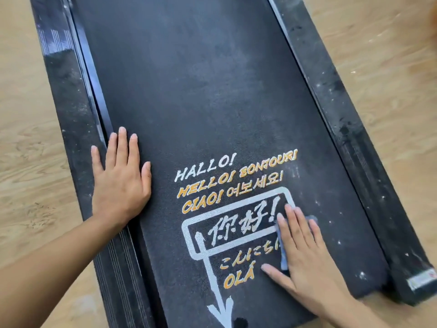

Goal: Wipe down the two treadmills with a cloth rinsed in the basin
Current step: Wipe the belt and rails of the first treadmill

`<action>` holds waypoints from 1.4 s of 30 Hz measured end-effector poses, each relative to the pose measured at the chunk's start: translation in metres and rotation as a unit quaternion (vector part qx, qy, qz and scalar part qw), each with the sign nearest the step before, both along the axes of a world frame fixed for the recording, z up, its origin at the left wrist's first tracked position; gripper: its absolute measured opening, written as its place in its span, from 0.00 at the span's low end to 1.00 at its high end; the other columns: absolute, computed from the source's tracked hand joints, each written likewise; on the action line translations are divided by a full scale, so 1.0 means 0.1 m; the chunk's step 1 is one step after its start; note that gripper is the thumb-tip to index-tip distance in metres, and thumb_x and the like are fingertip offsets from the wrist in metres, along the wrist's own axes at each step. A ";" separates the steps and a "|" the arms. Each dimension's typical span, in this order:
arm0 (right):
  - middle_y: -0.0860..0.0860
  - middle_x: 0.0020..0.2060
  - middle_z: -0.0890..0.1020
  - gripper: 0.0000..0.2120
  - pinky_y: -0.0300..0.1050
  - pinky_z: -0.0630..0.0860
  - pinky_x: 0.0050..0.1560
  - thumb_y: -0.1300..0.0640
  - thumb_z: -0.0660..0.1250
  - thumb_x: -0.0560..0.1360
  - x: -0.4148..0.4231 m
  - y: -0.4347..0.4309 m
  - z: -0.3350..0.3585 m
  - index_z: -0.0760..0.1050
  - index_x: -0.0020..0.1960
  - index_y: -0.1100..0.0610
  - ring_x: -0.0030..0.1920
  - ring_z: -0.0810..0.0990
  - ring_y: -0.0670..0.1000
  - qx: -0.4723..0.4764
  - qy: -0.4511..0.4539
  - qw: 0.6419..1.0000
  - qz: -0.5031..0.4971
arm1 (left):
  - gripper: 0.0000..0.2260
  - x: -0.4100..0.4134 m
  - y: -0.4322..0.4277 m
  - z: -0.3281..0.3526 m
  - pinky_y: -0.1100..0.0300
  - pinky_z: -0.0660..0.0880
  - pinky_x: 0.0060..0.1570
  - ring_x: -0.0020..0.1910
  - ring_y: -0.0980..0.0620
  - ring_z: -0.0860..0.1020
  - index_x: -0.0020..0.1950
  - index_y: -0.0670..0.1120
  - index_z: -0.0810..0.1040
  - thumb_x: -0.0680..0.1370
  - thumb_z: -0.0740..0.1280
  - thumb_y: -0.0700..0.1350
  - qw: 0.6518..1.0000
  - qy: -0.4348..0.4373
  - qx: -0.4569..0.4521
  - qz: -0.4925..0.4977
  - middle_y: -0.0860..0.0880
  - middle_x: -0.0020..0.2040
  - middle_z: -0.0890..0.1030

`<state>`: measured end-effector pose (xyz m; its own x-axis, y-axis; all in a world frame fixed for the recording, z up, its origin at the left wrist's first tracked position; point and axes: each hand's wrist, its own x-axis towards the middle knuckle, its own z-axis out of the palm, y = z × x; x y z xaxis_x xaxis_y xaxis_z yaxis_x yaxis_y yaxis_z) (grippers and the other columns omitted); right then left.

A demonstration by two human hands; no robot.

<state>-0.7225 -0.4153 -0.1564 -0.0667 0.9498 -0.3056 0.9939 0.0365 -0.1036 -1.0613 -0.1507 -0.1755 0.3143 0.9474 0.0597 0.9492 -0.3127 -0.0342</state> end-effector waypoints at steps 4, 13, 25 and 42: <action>0.58 0.85 0.43 0.49 0.59 0.45 0.83 0.25 0.46 0.80 0.06 1.62 -0.06 0.45 0.85 0.60 0.85 0.41 0.56 0.059 0.014 0.998 -0.025 | 0.30 -0.01 0.03 -0.02 0.36 0.44 0.81 0.85 0.42 0.53 0.85 0.40 0.57 0.86 0.49 0.55 1.000 0.002 -0.004 -0.002 0.41 0.86 0.54; 0.57 0.85 0.40 0.48 0.61 0.47 0.83 0.27 0.50 0.81 0.52 0.91 0.05 0.41 0.85 0.59 0.84 0.39 0.57 0.013 -0.020 1.000 0.013 | 0.30 -0.02 0.01 -0.03 0.36 0.44 0.81 0.85 0.41 0.54 0.84 0.40 0.58 0.86 0.49 0.55 1.000 -0.014 0.008 -0.008 0.41 0.86 0.54; 0.58 0.84 0.40 0.47 0.60 0.44 0.83 0.27 0.44 0.81 0.66 1.43 -0.02 0.42 0.85 0.60 0.84 0.39 0.57 0.018 -0.036 0.999 0.018 | 0.30 -0.03 0.01 0.01 0.34 0.48 0.81 0.85 0.42 0.55 0.85 0.42 0.58 0.86 0.49 0.55 1.000 0.006 -0.012 -0.002 0.42 0.86 0.54; 0.55 0.84 0.35 0.52 0.57 0.41 0.84 0.22 0.47 0.77 0.77 2.38 0.04 0.35 0.85 0.58 0.83 0.32 0.52 0.006 0.062 0.997 -0.049 | 0.30 -0.04 0.02 -0.02 0.36 0.47 0.81 0.85 0.43 0.56 0.84 0.42 0.60 0.85 0.49 0.56 1.000 -0.014 -0.003 0.003 0.42 0.86 0.55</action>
